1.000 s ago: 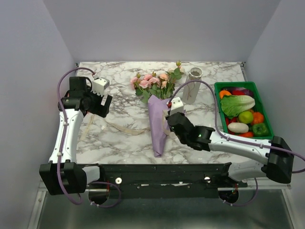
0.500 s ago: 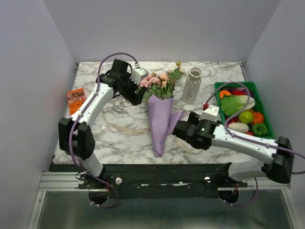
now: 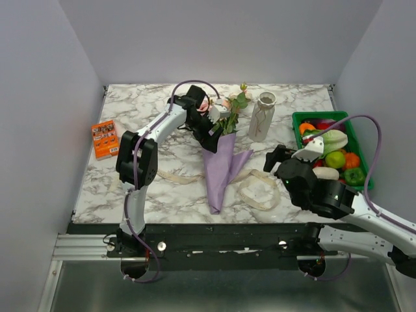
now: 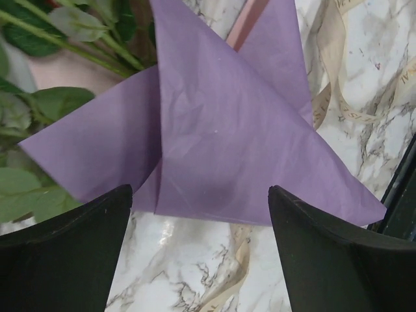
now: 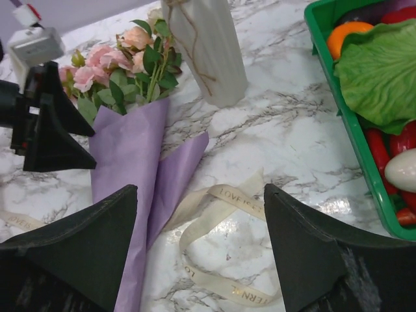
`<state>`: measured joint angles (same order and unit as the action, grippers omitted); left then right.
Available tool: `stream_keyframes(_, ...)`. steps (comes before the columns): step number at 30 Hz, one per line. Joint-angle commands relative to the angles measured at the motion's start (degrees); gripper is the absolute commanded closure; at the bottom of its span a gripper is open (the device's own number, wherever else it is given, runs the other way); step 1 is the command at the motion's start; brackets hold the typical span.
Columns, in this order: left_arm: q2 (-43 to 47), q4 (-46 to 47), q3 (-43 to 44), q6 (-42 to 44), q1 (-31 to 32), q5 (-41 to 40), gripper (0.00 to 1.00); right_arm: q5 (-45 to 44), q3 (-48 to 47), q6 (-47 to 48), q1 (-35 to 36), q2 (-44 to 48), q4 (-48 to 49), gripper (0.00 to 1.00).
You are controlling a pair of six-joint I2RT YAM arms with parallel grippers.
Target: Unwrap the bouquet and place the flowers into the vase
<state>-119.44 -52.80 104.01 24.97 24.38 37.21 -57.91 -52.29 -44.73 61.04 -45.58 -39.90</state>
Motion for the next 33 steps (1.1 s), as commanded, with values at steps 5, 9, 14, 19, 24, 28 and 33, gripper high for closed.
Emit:
stream_keyframes(5,-2.90,0.32,2.43,1.84,0.84,1.38,0.08,4.99,1.14,10.62,-0.21,-0.56,11.67,0.19)
stream_keyframes(9,-2.91,2.52,3.04,1.75,0.76,0.05,0.08,7.19,1.75,12.21,-0.13,-0.38,13.44,0.21)
stream_keyframes(14,-3.87,-0.72,3.92,4.55,0.76,3.56,0.31,7.72,1.32,12.39,-0.13,0.05,13.53,0.23)
stream_keyframes(19,-5.28,-5.82,5.32,8.51,0.76,5.15,0.48,7.29,0.79,13.00,-0.13,1.28,13.71,0.26)
stream_keyframes(24,-7.74,-11.00,9.98,10.97,0.49,5.59,0.83,7.28,0.17,13.62,-0.21,1.64,14.23,0.28)
stream_keyframes(28,-9.84,-14.35,16.99,10.71,0.40,4.54,1.00,7.81,0.26,13.70,-0.22,1.81,14.94,0.30)
stream_keyframes(33,-9.68,-18.91,23.16,10.45,0.23,3.05,1.00,8.16,0.61,13.79,-0.22,2.43,15.47,0.30)
